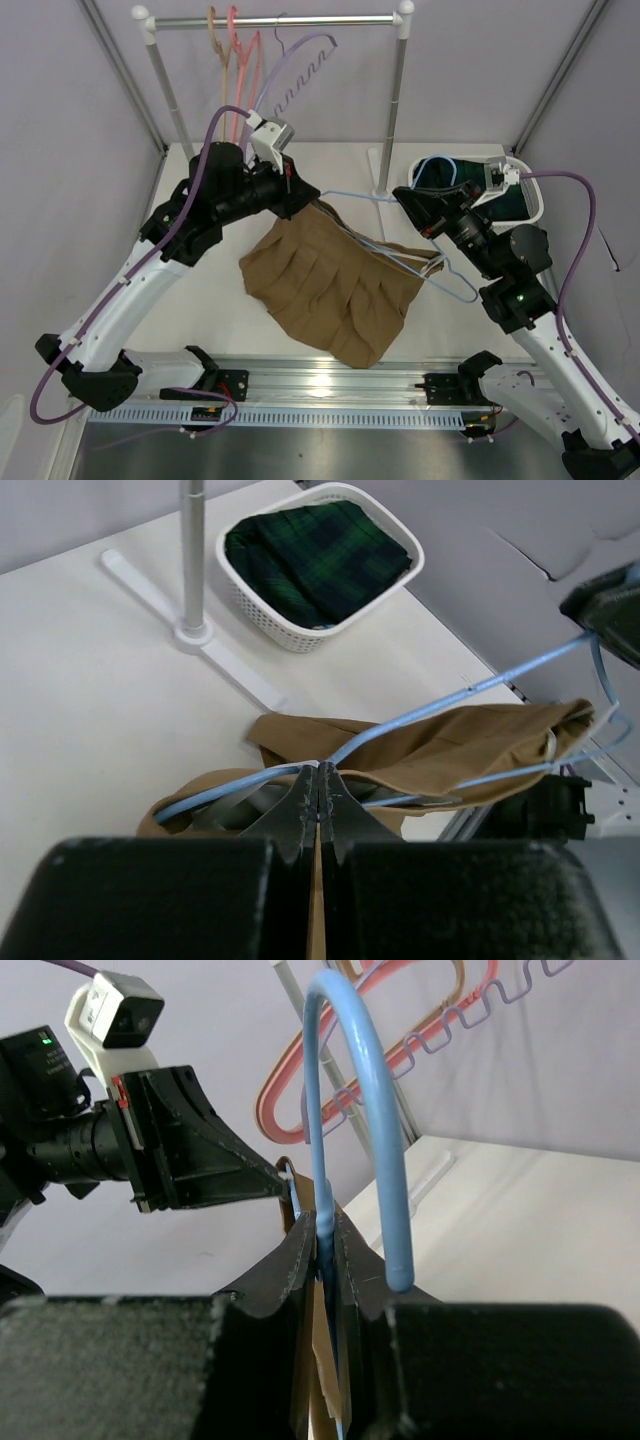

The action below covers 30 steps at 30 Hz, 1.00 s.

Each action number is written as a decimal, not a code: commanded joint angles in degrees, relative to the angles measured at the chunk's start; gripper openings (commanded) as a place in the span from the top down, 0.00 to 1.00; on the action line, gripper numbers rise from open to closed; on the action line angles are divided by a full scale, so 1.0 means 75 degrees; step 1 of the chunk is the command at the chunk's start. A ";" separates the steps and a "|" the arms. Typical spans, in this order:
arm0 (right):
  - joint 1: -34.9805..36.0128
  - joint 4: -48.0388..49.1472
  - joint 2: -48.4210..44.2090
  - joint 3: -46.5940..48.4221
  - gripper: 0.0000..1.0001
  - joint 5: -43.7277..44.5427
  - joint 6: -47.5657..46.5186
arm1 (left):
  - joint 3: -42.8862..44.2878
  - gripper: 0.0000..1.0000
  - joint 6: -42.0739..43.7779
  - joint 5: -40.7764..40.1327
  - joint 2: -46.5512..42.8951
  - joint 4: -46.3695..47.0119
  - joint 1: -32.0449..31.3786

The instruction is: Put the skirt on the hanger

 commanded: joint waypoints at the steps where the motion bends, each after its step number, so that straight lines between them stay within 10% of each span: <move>1: 0.0040 0.0664 -0.0130 0.0346 1.00 -0.0015 0.0030 | 0.0097 0.98 0.0222 0.1232 -0.0058 0.0512 -0.0167; 30: 0.0016 0.0864 -0.0448 0.1551 1.00 -0.0401 0.0335 | 0.0471 0.90 -0.0106 0.0035 -0.0140 0.0804 -0.0167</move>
